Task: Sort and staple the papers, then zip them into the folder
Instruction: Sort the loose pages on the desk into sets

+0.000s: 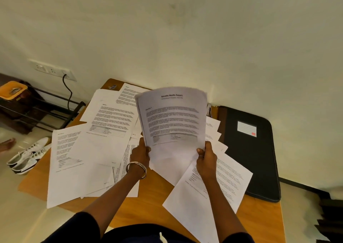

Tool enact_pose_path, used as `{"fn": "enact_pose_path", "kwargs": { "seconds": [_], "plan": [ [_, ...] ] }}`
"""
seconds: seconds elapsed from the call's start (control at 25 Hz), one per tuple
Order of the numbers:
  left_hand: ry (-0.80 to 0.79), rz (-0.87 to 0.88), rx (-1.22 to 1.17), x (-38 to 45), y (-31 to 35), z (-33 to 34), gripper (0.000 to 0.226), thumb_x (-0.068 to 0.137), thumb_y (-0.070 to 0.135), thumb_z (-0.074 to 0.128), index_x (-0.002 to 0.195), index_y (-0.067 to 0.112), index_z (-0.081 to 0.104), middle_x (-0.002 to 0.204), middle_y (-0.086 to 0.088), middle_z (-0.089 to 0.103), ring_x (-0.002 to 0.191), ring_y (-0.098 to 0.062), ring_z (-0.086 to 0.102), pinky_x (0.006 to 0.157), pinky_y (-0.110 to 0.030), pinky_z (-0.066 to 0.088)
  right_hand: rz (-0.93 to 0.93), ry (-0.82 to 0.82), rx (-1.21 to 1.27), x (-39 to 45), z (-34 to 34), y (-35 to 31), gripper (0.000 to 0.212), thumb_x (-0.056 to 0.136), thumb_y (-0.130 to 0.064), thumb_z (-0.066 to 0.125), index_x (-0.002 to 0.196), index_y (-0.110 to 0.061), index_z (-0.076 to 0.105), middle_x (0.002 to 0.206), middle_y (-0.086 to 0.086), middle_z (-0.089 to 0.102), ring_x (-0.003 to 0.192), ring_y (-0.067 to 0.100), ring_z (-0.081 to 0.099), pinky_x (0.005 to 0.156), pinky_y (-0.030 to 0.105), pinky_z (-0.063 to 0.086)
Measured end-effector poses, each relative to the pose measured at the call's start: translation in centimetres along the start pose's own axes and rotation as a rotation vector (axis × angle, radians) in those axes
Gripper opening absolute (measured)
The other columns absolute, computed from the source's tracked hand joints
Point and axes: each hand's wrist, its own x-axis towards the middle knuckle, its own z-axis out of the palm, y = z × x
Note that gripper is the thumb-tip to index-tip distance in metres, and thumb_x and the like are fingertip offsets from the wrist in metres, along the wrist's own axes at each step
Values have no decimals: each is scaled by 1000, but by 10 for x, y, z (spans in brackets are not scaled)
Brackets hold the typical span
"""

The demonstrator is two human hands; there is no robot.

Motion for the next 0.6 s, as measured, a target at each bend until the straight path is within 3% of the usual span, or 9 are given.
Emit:
{"fn": "enact_pose_path", "kwargs": {
  "seconds": [0.12, 0.2, 0.36, 0.48, 0.6],
  "plan": [
    [83, 37, -81, 2, 4, -5, 30, 94, 2, 44, 123, 0, 40, 108, -17, 61, 90, -36, 62, 82, -43, 52, -6, 15, 138, -3, -14, -15, 34, 98, -20, 48, 131, -20, 40, 129, -1, 54, 105, 23, 60, 93, 35, 49],
    [95, 90, -120, 0, 10, -6, 28, 94, 2, 42, 122, -1, 36, 109, -12, 57, 85, -27, 59, 77, -37, 54, -70, 2, 205, -8, -16, -20, 31, 99, -19, 45, 128, -25, 36, 127, -3, 53, 107, 20, 59, 93, 36, 50],
    [75, 136, -230, -10, 22, 0, 43, 95, 5, 43, 134, 1, 24, 116, -1, 46, 88, -19, 54, 75, -31, 53, -143, -22, 154, -16, -11, -16, 24, 97, -23, 49, 113, -35, 36, 116, -9, 53, 92, 15, 62, 88, 36, 54],
    [122, 138, -204, -11, 13, 6, 42, 96, 7, 42, 135, 5, 27, 103, 0, 50, 73, -14, 53, 62, -19, 49, -110, -49, 101, -19, -10, -8, 33, 95, -23, 54, 118, -38, 36, 123, -4, 54, 94, 18, 61, 93, 42, 53],
    [148, 42, -345, -15, 12, 10, 15, 101, 19, 34, 112, 13, 42, 79, -2, 52, 62, -14, 47, 51, -12, 42, -21, -40, 148, -17, -12, -6, 51, 95, -22, 55, 140, -19, 31, 134, 12, 51, 114, 29, 56, 101, 49, 45]
  ]
}}
